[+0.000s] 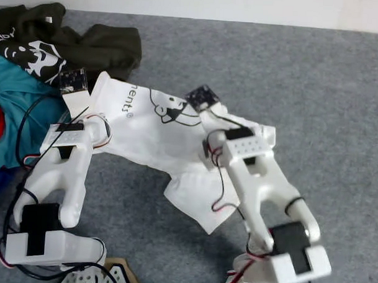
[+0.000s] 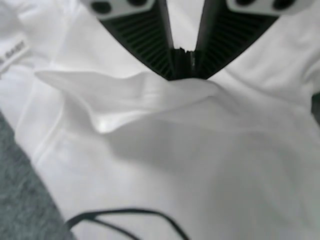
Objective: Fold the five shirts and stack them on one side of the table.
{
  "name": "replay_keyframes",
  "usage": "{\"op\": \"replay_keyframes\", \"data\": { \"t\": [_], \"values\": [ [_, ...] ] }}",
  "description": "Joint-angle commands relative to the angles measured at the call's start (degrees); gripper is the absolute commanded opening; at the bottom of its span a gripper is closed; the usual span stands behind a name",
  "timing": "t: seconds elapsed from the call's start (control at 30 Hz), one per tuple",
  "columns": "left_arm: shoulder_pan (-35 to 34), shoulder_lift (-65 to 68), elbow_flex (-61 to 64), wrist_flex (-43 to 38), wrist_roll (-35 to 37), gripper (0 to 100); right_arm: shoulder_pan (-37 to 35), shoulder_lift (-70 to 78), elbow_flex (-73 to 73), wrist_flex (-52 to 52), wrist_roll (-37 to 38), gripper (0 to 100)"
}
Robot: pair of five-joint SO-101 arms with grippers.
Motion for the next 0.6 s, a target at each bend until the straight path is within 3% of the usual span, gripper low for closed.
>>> {"op": "replay_keyframes", "data": {
  "t": [0.0, 0.33, 0.57],
  "values": [
    [1.1, -2.7, -0.2, -0.9, -0.1, 4, 0.1, 4.3, -10.4, -0.9, -0.5, 0.7],
    [1.9, -2.7, -0.2, -0.9, -0.4, 4, 0.6, 14.5, -21.9, -0.5, -0.5, 0.7],
    [1.9, -2.6, -0.2, -0.9, -0.3, 4, 0.0, 1.8, -19.4, 12.4, -0.4, 0.7]
  ]
}}
